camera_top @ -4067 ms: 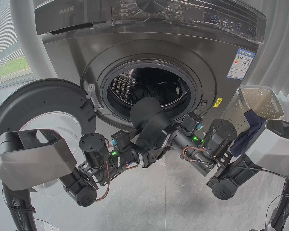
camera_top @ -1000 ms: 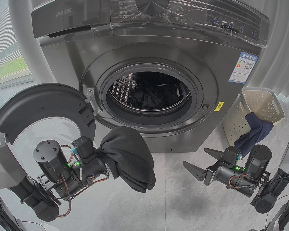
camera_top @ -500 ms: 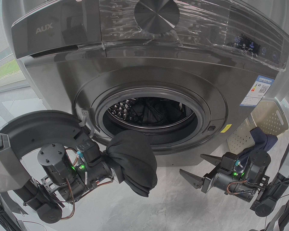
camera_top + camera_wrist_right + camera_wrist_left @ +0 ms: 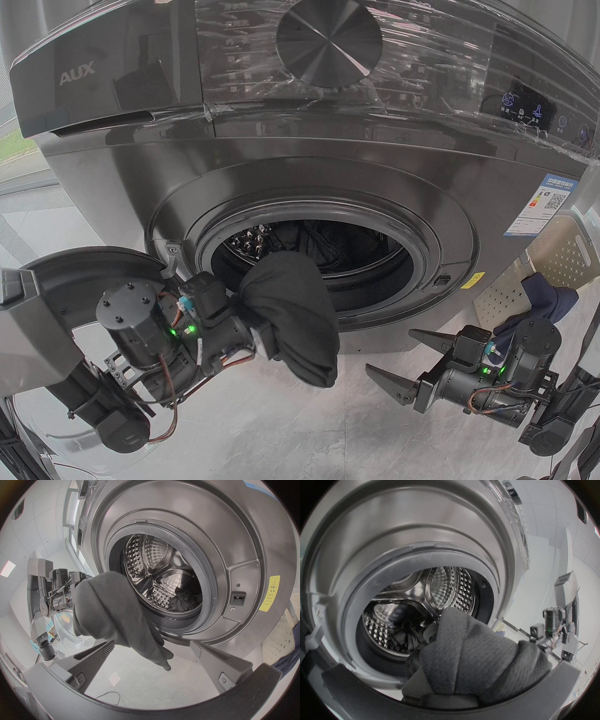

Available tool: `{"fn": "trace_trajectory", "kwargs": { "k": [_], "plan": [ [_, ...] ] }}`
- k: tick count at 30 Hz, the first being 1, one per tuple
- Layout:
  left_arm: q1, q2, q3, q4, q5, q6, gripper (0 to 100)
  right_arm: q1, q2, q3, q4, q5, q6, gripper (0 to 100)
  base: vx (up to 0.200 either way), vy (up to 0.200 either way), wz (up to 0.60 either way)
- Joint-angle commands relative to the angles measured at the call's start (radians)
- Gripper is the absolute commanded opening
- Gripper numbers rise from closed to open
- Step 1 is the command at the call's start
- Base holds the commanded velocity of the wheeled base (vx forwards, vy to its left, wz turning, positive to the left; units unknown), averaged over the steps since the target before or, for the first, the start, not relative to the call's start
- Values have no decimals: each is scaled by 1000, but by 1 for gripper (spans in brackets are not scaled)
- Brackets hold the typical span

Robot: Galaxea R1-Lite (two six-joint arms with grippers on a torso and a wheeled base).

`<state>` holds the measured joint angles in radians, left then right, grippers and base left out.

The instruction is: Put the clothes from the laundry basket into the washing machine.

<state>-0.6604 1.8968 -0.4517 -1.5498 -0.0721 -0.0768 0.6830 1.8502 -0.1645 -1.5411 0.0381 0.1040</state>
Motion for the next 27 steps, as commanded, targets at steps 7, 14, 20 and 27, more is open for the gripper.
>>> {"fn": "trace_trajectory", "kwargs": {
  "k": [7,14,20,27],
  "plan": [
    [-1,266,-315,4,34,-1,0,3,-13,14,-1,2,0,100,0,0,0],
    [4,392,-516,27,72,-6,0,7,-5,17,-1,2,2,100,0,0,0],
    [31,426,-671,174,77,-23,0,7,-2,20,1,2,2,100,0,0,0],
    [38,484,-838,323,77,-29,0,6,-2,28,1,3,5,100,0,0,0]
  ]
}}
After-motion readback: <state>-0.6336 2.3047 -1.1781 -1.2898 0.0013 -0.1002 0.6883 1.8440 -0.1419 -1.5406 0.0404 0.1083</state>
